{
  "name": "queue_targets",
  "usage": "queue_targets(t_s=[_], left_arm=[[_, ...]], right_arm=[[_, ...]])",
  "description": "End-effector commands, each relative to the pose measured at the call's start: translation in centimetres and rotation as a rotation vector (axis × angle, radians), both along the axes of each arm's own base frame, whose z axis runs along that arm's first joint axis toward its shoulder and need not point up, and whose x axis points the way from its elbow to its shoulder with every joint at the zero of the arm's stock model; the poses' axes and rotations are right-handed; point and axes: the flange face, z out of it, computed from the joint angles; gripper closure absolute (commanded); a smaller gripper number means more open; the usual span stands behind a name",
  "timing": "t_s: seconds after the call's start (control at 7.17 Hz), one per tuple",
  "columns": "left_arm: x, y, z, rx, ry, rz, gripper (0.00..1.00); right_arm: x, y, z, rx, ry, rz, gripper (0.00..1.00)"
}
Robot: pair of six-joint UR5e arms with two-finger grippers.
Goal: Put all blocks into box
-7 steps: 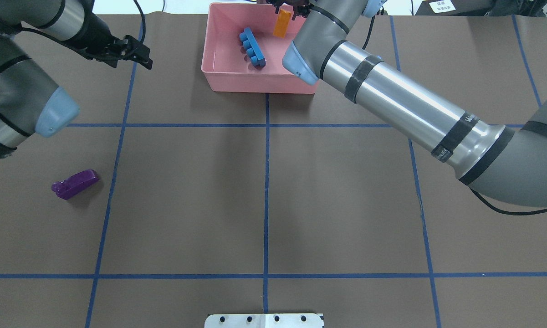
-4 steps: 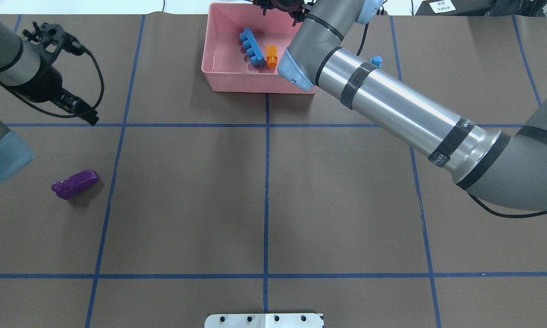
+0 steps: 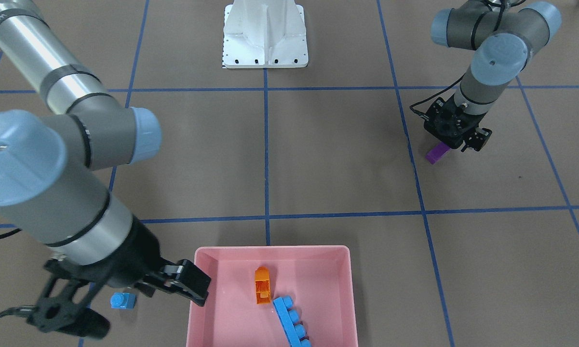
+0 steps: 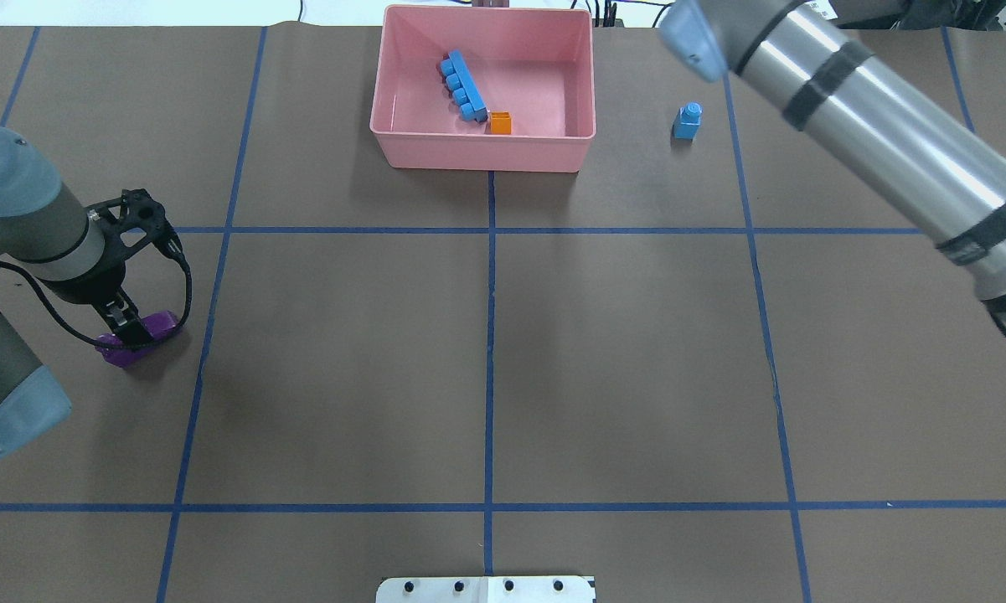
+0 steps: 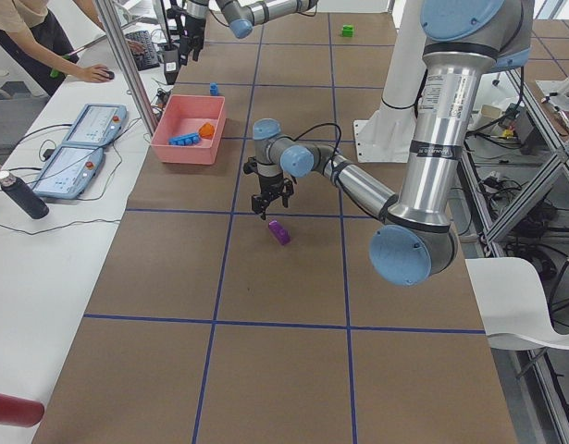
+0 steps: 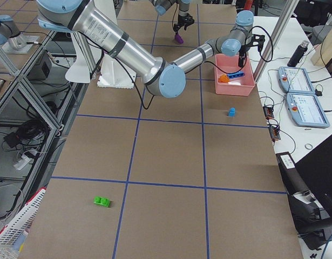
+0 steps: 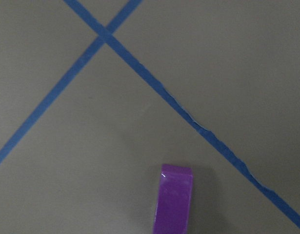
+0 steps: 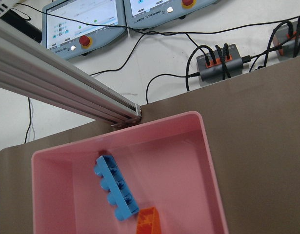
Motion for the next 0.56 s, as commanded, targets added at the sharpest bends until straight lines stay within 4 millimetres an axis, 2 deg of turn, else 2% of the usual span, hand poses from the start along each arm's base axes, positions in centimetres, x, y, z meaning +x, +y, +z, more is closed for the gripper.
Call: queue_targets(t_s=[0.0,0.14,0.42], left_arm=[[1.1,0.2,1.9,0.005,-0.019,0.064,0.02],[1.3,0.1,2.9,0.010,-0.032,0.095,0.02],[1.8,-0.2,3.7,-0.014,-0.043,0.088,0.01]], right_arm=[[7.5,1.7,4.9,0.021,-0.029,-0.051,0.00],[8.1,2.0,5.1,0.025,-0.031,-0.046,0.00],[10.4,3.9,8.9,0.005,-0.033,-0.048,0.00]])
